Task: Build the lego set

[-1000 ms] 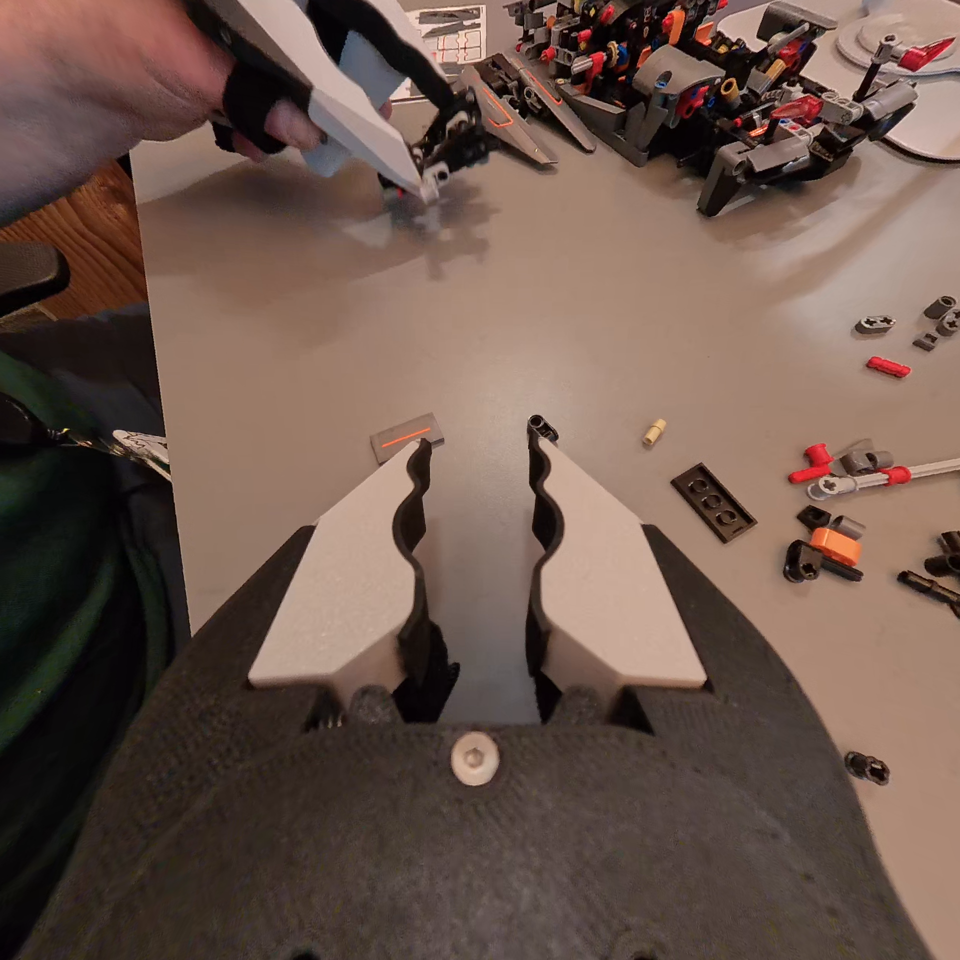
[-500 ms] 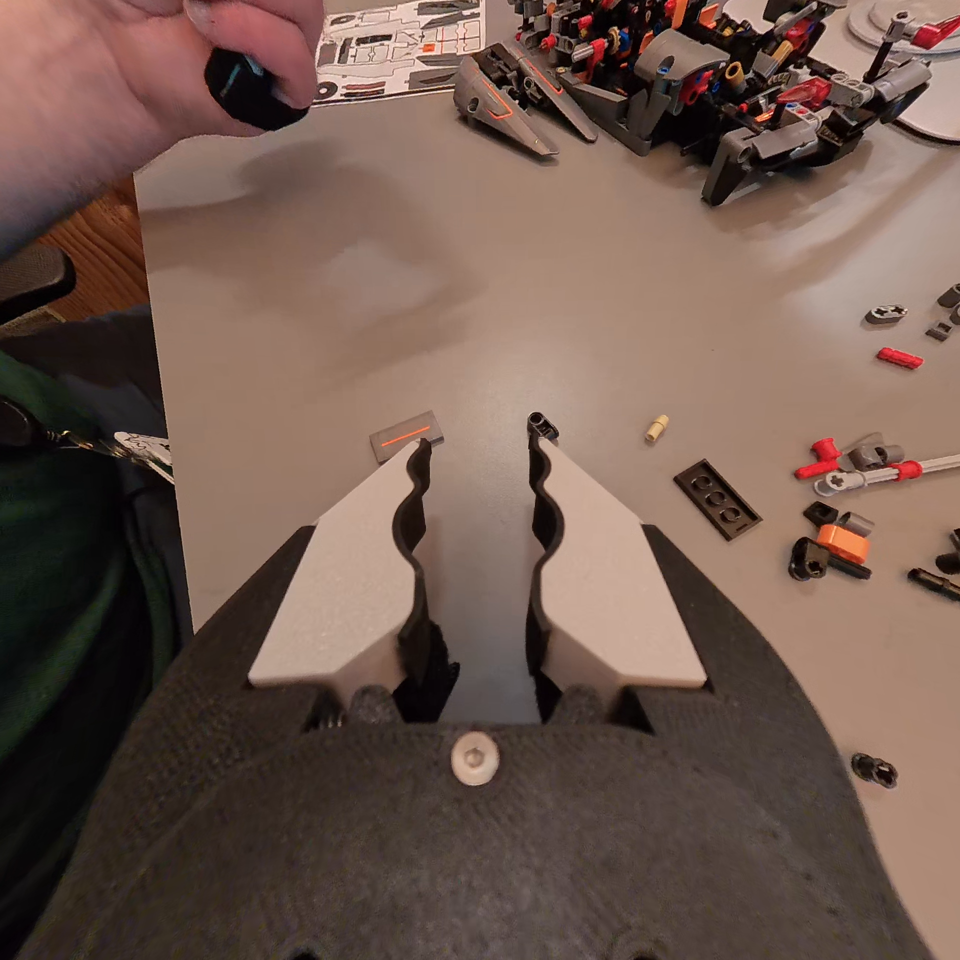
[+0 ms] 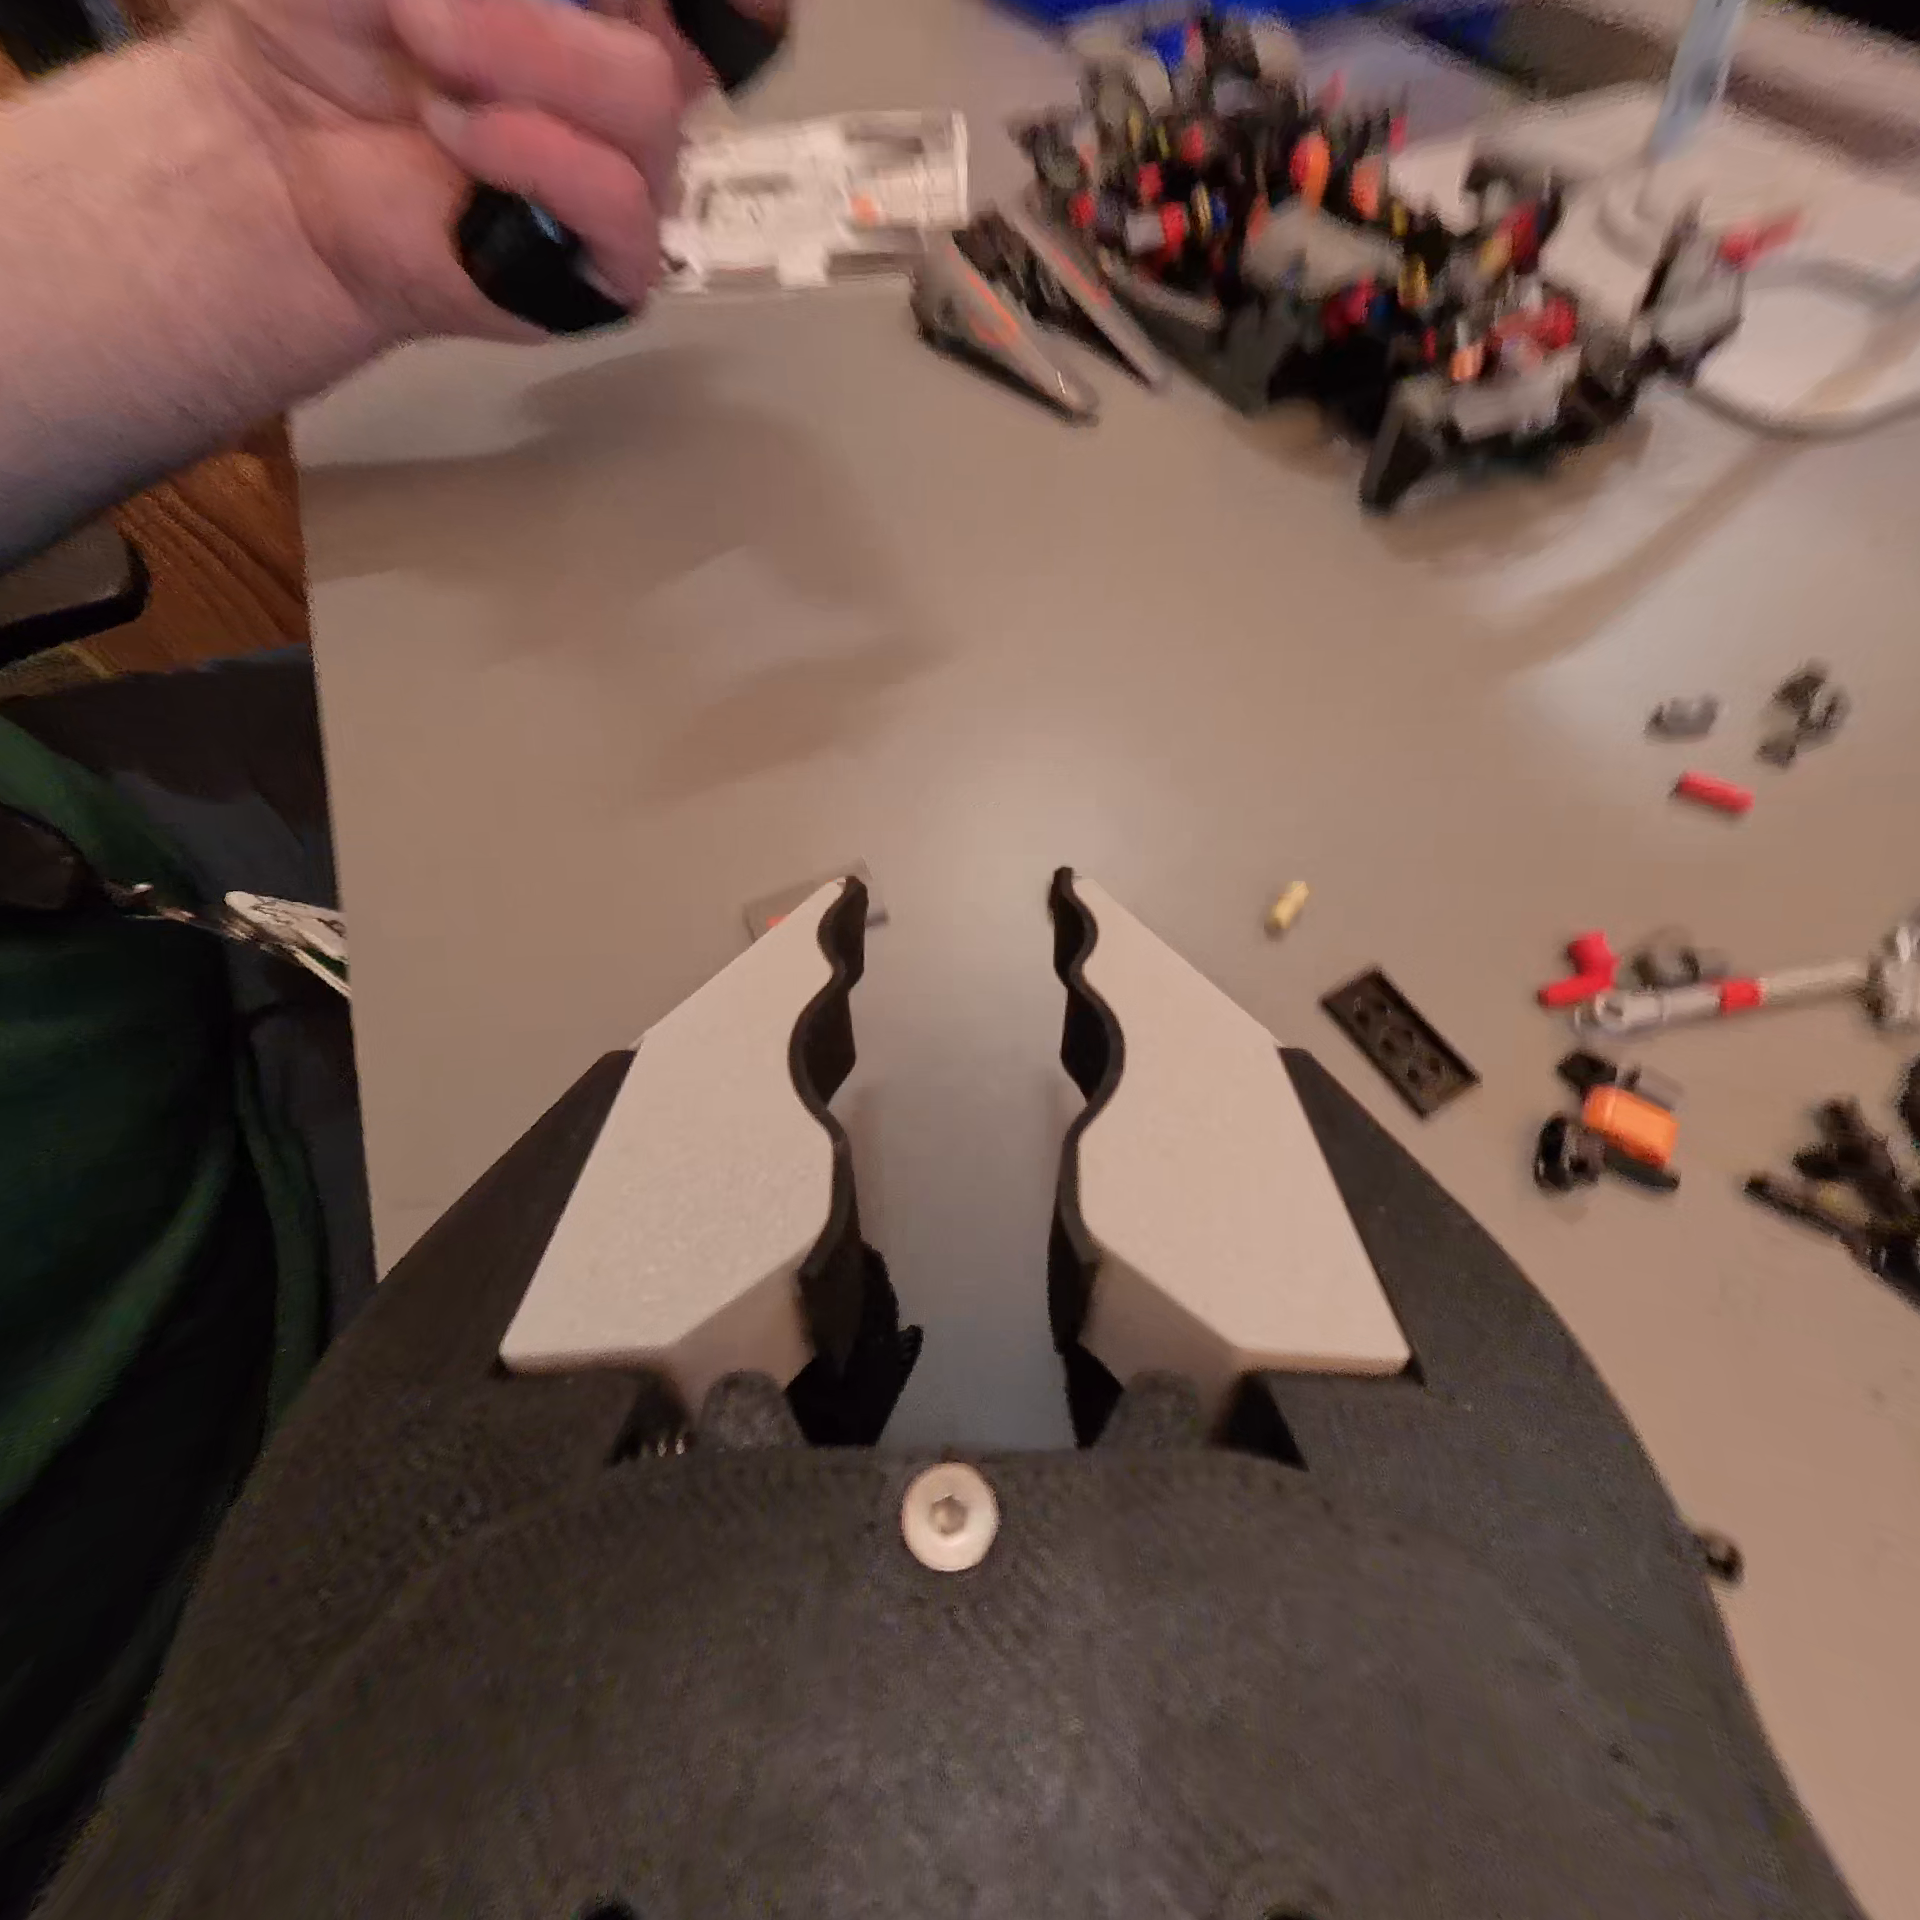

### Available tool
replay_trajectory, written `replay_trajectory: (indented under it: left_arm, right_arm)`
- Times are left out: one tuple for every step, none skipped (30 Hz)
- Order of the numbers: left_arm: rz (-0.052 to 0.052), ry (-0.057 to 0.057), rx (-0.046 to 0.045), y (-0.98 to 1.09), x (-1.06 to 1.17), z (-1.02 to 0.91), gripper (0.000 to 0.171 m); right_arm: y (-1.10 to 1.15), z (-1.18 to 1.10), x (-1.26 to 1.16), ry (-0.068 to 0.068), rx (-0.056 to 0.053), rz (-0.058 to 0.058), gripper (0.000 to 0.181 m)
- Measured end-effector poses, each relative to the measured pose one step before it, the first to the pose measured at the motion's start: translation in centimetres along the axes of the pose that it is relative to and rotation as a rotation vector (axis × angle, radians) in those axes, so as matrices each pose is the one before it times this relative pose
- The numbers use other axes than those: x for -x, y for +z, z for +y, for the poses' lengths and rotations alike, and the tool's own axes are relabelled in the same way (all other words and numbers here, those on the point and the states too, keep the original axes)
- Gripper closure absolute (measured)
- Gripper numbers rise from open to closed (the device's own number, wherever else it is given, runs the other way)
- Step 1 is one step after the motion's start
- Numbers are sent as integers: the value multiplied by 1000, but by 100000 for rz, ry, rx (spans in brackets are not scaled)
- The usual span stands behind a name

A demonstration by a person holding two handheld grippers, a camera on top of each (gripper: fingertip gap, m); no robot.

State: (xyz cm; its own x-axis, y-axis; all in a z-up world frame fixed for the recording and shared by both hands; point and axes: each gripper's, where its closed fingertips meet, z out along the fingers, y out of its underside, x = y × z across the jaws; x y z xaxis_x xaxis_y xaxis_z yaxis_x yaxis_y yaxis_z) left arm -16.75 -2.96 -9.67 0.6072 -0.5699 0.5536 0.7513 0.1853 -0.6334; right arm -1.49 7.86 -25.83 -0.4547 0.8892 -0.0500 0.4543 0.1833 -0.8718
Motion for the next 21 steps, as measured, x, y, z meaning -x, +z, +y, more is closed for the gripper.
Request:
replay_trajectory:
  left_arm:
    - [-112, -1232, 2051, 151, 84, 402, 111]
    - [578, -1359, 2667, 215, -4, 506, 111]
    - [1201, -1634, 2503, 263, -78, 517, 111]
    - [525, -2066, 2639, 309, 52, 543, 112]
    - [-366, -1489, 2964, 339, 172, 576, 111]
    - [361, -453, 2584, 357, 31, 522, 111]
    - [-70, -872, 2644, 373, 75, 502, 111]
    - [-1910, -927, 3465, 395, 333, 587, 111]
    - [-2715, 1688, 3633, 413, 305, 578, 111]
    - [-537, 2508, 3633, 410, -149, 516, 111]
    - [-1988, 2082, 3475, 425, -59, 402, 111]
    - [-5782, 4362, 4835, 439, 296, 491, 111]
    - [-5578, 6500, 6558, 444, 109, 639, 111]
    - [-4654, 6919, 6911, 404, -81, 601, 111]
    - [-4688, 6798, 6825, 335, -87, 525, 111]
    - [-5574, 5906, 6576, 246, 143, 457, 111]
    - [-4067, 3509, 6281, 159, 156, 434, 111]
    - [-327, 1703, 3274, 35, -194, 82, 111]
    - [2083, -995, -95, -125, -326, -309, 111]
    - [2647, -3086, -310, -111, -182, -204, 111]
    - [4747, -4010, -238, -97, -323, -60, 111]
  right_arm:
    - [-186, -862, 415, -3224, -4715, -523, 146]
    - [-113, -1060, 220, -1854, -4117, 509, 146]
    - [-14, -1181, 88, -778, -3114, 753, 146]
    - [72, -1353, 148, -1025, -3281, 2, 146]
    - [166, -1532, 46, -1206, -3820, 174, 146]
    - [253, -1690, 15, -1167, -4266, 47, 146]
    - [405, -1731, 295, -2000, -4152, -1698, 143]
    - [574, -1531, 257, -3016, -2803, -1357, 142]
    - [711, -1152, 15, -3489, -739, 125, 141]
    - [795, -737, -127, -3552, 931, 753, 141]
    - [798, -355, -381, -2954, 1908, 2096, 142]
    - [750, -40, -484, -1611, 2244, 2272, 143]
    - [683, 76, -212, -499, 1550, 292, 144]
    - [591, 164, -158, 81, 833, -203, 144]
    - [514, 146, -125, 50, 67, -253, 142]
    - [357, -38, 335, -1129, -1224, -2508, 140]
    - [103, -331, 297, -2668, -2726, -991, 143]
    - [-46, -479, -52, -3922, -3240, 2177, 145]
    - [-104, -557, -107, -3533, -2933, 2274, 146]
    - [-92, -445, -73, -2156, -1477, 1068, 146]
    - [-23, -190, -36, -1504, 415, -86, 149]
